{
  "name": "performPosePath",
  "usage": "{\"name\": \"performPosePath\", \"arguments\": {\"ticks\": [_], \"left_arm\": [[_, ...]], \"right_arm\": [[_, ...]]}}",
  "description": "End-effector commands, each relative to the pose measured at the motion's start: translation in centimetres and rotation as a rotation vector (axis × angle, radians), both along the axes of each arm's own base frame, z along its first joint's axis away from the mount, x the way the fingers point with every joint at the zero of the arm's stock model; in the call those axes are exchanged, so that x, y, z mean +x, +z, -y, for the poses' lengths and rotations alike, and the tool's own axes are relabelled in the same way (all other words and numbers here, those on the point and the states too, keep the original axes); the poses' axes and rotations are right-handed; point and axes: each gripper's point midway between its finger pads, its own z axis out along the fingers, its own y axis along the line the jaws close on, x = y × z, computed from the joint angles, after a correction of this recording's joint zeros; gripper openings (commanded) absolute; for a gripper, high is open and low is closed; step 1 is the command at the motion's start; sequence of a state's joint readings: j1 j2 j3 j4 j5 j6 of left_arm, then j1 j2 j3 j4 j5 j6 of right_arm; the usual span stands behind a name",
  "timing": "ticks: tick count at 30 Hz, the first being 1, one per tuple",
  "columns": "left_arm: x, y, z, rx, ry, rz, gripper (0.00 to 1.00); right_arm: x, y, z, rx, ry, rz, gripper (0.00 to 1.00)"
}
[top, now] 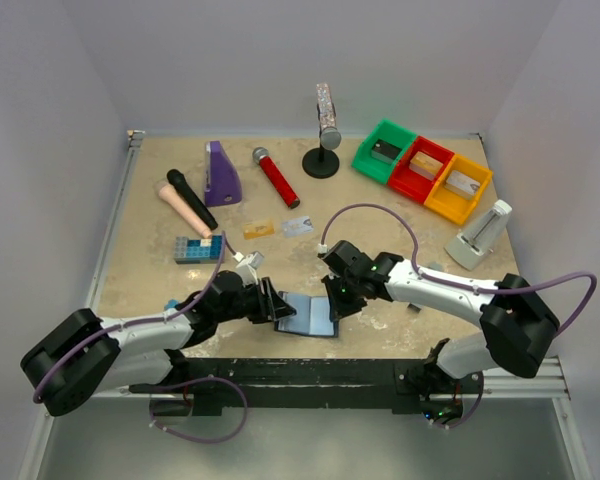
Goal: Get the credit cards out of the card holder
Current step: Remove the credit card from the card holder.
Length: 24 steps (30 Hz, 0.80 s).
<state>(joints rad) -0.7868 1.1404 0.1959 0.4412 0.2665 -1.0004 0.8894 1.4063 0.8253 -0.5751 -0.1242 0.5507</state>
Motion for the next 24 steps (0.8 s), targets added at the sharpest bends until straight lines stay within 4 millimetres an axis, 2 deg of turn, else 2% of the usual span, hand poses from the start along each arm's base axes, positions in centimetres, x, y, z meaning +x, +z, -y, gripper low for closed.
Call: {"name": "performPosePath", "arguments": {"ticks": [1, 13, 24], "left_arm": [[0.1, 2.6, 1.7, -0.078, -0.074, 0.074, 0.44], [0.0, 4.6, 3.2, -0.127, -0.141, 0.103, 0.44], [0.0, 3.0, 2.4, -0.088, -0.101, 0.078, 0.41]], "right_arm": [[0.4, 0.8, -1.4, 0.061, 0.003, 0.009, 0.00], [0.4, 0.6, -1.4, 0.054, -0.001, 0.008, 0.00], [0.3, 0.5, -0.9, 0.043, -0.005, 0.011, 0.00]]}}
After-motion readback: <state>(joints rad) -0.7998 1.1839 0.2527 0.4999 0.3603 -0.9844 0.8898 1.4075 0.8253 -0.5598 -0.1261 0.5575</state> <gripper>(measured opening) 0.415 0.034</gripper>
